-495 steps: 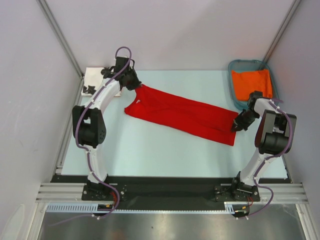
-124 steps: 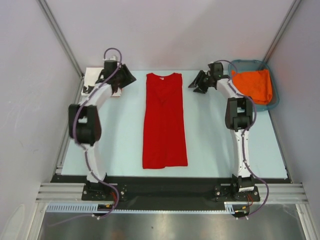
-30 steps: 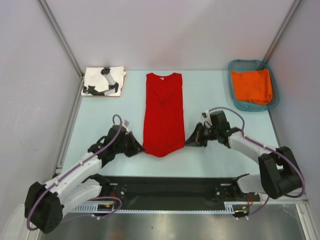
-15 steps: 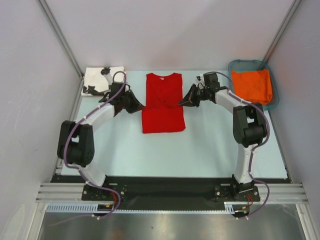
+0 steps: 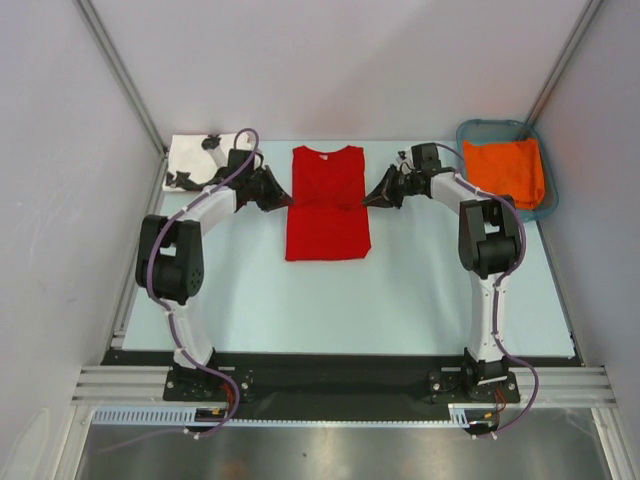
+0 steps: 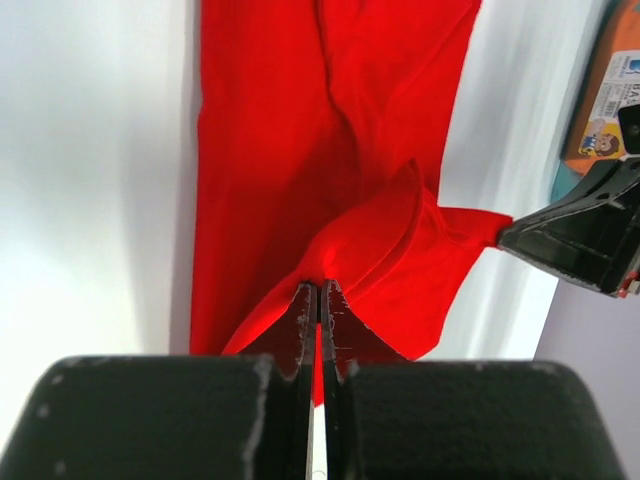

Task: Fold and stack the t-shirts
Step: Fold the tshirt

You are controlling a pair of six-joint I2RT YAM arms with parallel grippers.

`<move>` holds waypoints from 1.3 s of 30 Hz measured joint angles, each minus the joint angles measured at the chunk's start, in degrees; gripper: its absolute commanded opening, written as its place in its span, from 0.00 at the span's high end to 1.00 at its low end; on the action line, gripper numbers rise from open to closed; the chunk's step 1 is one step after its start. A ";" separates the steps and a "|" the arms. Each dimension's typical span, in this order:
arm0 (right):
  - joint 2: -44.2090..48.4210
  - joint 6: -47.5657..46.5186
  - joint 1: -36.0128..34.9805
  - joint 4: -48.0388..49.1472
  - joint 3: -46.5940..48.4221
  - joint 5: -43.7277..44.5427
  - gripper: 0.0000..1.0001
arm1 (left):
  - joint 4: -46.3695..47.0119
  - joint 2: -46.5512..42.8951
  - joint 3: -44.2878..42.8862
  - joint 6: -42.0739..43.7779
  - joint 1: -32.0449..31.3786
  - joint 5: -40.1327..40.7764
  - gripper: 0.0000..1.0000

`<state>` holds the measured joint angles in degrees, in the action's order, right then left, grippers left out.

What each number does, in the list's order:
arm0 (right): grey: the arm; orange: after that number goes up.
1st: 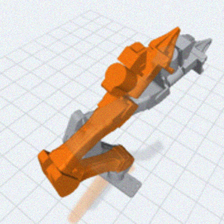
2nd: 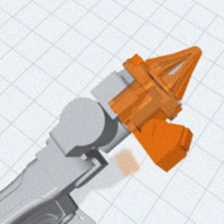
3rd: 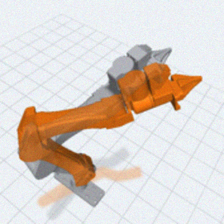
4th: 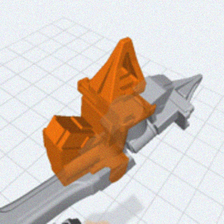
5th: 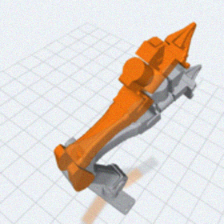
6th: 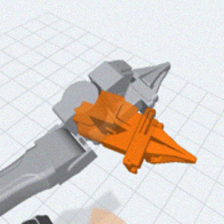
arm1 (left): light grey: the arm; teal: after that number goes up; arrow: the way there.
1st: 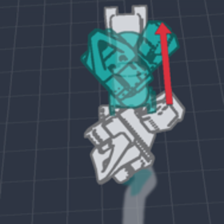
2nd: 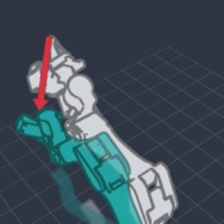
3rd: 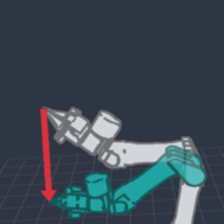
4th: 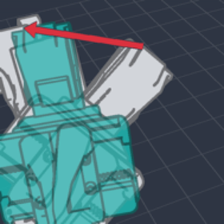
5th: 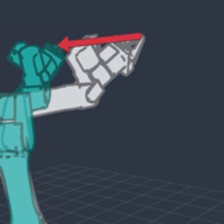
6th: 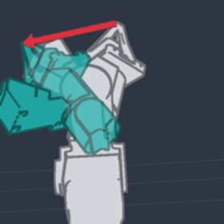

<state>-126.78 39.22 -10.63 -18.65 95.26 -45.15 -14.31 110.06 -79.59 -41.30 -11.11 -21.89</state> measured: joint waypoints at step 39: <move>-10.54 2.38 1.97 0.31 11.45 -3.21 1.00 | -1.95 10.75 -8.94 -0.22 2.91 -3.82 1.00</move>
<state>-137.32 41.60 -8.67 -18.35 106.72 -48.36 -16.25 120.81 -88.53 -41.52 -8.21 -25.71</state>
